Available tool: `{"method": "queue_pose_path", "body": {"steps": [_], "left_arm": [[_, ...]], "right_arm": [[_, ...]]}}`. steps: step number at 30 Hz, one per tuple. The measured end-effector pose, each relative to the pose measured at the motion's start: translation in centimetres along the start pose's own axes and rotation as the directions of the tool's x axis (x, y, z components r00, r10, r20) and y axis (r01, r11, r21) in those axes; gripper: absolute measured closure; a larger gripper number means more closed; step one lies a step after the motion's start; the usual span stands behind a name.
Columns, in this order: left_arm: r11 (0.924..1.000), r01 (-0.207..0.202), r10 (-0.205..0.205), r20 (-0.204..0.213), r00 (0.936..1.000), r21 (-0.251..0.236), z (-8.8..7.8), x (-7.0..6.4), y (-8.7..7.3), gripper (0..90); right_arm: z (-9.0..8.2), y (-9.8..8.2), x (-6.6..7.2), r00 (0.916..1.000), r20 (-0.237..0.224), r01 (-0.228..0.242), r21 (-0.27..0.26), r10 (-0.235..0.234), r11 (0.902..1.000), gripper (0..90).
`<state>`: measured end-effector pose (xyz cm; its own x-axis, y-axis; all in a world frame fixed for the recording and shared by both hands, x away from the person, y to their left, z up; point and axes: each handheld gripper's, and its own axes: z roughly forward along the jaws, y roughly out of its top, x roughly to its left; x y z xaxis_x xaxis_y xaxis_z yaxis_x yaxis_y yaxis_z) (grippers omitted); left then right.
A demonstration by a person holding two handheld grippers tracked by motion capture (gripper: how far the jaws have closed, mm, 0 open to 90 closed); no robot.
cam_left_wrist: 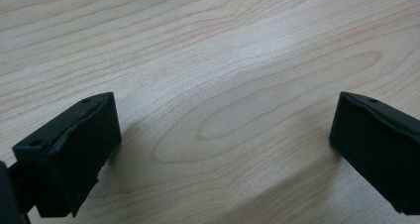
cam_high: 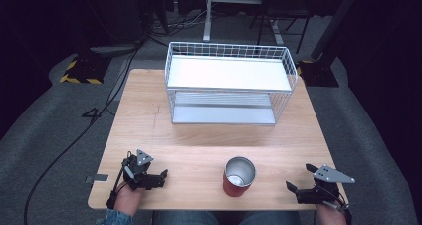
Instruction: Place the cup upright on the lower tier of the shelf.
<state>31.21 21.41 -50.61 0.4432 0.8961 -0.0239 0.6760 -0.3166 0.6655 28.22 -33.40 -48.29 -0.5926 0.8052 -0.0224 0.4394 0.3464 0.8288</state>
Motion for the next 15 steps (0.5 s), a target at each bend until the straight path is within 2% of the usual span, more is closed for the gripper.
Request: {"method": "queue_pose_path", "body": {"steps": [3,6,11,12,15], "left_arm": [[1.0,-0.001,0.001,0.004,1.0,0.001,0.0,0.0,0.0,0.0],[1.0,-0.004,0.004,0.006,1.0,0.002,0.0,0.0,0.0,0.0],[1.0,-0.004,0.004,0.012,0.9999,0.001,0.0,0.0,0.0,0.0],[1.0,-0.007,0.007,0.013,0.9999,-0.001,0.1,0.0,0.0,0.0],[0.9999,-0.01,0.01,0.014,0.9998,0.001,0.1,0.0,0.1,0.0]], "right_arm": [[-0.1,0.3,0.7,0.9999,0.011,-0.01,-0.021,0.01,0.9997,0.0],[-0.1,0.6,1.3,0.9997,-0.005,-0.025,-0.036,0.024,0.9991,0.0],[-0.2,1.1,2.5,0.9998,0.01,-0.014,-0.058,0.015,0.9982,0.0],[-0.1,1.4,3.3,0.9998,0.012,-0.016,-0.077,0.017,0.9969,0.0],[-0.1,1.7,4.1,0.9998,0.007,-0.016,-0.087,0.016,0.9961,0.0]]}}
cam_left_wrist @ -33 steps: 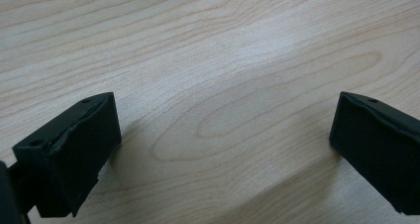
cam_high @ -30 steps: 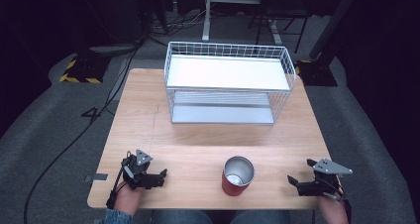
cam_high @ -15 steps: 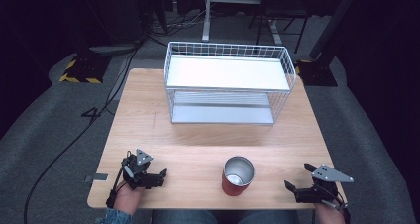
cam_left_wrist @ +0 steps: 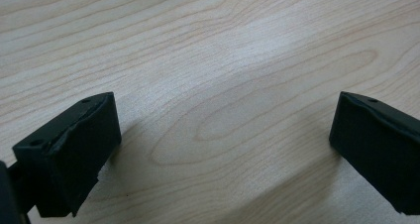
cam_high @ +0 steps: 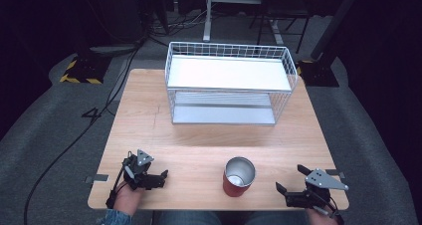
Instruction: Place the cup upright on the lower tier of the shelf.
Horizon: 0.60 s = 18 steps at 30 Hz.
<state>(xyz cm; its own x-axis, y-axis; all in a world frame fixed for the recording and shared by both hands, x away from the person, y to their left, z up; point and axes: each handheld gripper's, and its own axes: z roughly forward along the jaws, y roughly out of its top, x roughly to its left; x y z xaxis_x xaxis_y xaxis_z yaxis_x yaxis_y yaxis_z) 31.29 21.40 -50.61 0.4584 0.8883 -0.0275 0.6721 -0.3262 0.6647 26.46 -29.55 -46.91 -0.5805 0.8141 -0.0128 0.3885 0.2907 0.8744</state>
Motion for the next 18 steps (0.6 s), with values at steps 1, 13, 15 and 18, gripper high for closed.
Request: {"method": "queue_pose_path", "body": {"steps": [1,13,15,18], "left_arm": [[1.0,-0.001,0.001,0.0,1.0,0.0,0.0,0.0,0.0,0.0],[1.0,0.001,-0.001,0.001,1.0,-0.002,0.0,0.0,0.0,0.0],[1.0,0.001,-0.001,0.001,1.0,-0.003,0.0,0.0,0.0,0.0],[1.0,0.002,-0.002,0.001,1.0,-0.003,0.0,0.0,0.0,0.0]], "right_arm": [[0.0,0.2,0.4,1.0,-0.006,0.002,-0.008,-0.002,1.0,0.0],[0.5,1.6,4.6,0.9916,-0.111,0.062,-0.039,-0.066,0.9973,0.0],[0.8,1.6,5.1,0.9897,-0.127,0.061,-0.042,-0.066,0.9972,0.0],[1.3,1.6,5.8,0.9861,-0.151,0.064,-0.038,-0.069,0.9972,0.0]]}}
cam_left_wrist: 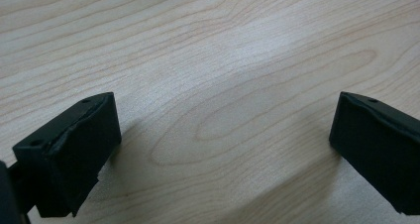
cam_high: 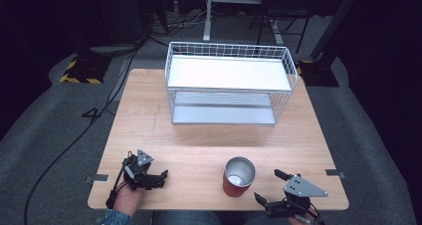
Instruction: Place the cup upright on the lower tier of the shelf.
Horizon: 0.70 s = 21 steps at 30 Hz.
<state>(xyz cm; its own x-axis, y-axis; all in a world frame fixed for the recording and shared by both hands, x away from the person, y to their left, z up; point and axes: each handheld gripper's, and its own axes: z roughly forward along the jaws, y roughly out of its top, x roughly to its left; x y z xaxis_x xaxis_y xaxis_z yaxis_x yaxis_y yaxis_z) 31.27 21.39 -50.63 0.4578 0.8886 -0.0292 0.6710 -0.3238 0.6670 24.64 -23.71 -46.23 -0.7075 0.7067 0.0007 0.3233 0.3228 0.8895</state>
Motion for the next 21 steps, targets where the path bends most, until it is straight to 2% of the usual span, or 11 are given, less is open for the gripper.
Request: {"method": "queue_pose_path", "body": {"steps": [12,16,21], "left_arm": [[1.0,-0.003,0.003,0.001,1.0,0.003,0.0,0.0,0.0,0.0],[1.0,-0.005,0.005,0.001,1.0,0.001,-0.1,0.0,-0.1,0.0],[1.0,0.0,0.0,0.0,1.0,0.001,-0.1,-0.1,-0.1,0.0]], "right_arm": [[2.5,-0.4,2.4,0.9959,-0.089,0.015,0.0,-0.015,0.9999,0.0],[3.1,-0.5,2.8,0.9955,-0.094,0.008,-0.001,-0.008,1.0,0.0],[4.6,-0.7,3.4,0.9955,-0.09,-0.027,-0.002,0.027,0.9996,0.0]]}}
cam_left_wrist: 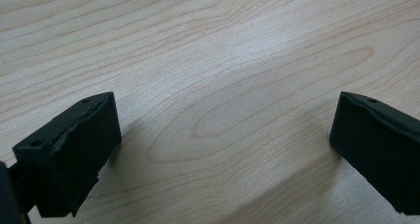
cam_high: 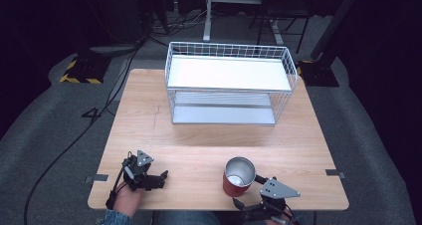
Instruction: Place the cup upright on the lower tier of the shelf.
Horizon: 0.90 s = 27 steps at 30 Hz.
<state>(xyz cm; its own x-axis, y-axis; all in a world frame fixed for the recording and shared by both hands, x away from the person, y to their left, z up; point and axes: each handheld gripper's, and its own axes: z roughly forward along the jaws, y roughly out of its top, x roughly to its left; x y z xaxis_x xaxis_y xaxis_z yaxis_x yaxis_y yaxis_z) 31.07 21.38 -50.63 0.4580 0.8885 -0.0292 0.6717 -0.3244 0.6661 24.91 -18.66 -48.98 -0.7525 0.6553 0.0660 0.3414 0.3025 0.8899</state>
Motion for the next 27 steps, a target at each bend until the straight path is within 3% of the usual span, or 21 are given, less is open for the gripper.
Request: {"method": "queue_pose_path", "body": {"steps": [4,5,10,12,22,27], "left_arm": [[1.0,0.0,0.0,0.0,1.0,-0.001,0.0,0.0,0.0,0.0],[1.0,0.0,0.0,0.0,1.0,-0.001,0.0,0.0,0.0,0.0],[1.0,0.0,0.0,0.0,1.0,-0.001,0.0,0.0,0.0,0.0],[1.0,0.0,0.0,0.0,1.0,-0.001,0.0,0.0,0.0,0.0],[1.0,0.0,0.0,0.0,1.0,-0.001,0.0,0.0,0.0,0.0],[1.0,0.0,0.0,0.0,1.0,-0.001,0.0,0.0,0.0,0.0]], "right_arm": [[0.5,-0.3,-0.1,0.9993,-0.017,-0.034,0.005,0.034,0.9994,0.0],[1.0,-0.5,-0.3,0.9935,-0.069,-0.088,0.027,0.09,0.9957,0.0],[1.5,-0.4,-0.3,0.9941,-0.031,-0.105,-0.01,0.104,0.9945,0.0],[1.7,-0.4,-0.4,0.9932,-0.053,-0.105,-0.011,0.104,0.9944,0.4],[2.7,-0.2,-0.2,0.9954,-0.028,-0.092,0.018,0.092,0.9956,0.2],[3.0,-0.2,-0.2,0.9922,-0.021,-0.123,-0.012,0.123,0.9923,0.5]]}}
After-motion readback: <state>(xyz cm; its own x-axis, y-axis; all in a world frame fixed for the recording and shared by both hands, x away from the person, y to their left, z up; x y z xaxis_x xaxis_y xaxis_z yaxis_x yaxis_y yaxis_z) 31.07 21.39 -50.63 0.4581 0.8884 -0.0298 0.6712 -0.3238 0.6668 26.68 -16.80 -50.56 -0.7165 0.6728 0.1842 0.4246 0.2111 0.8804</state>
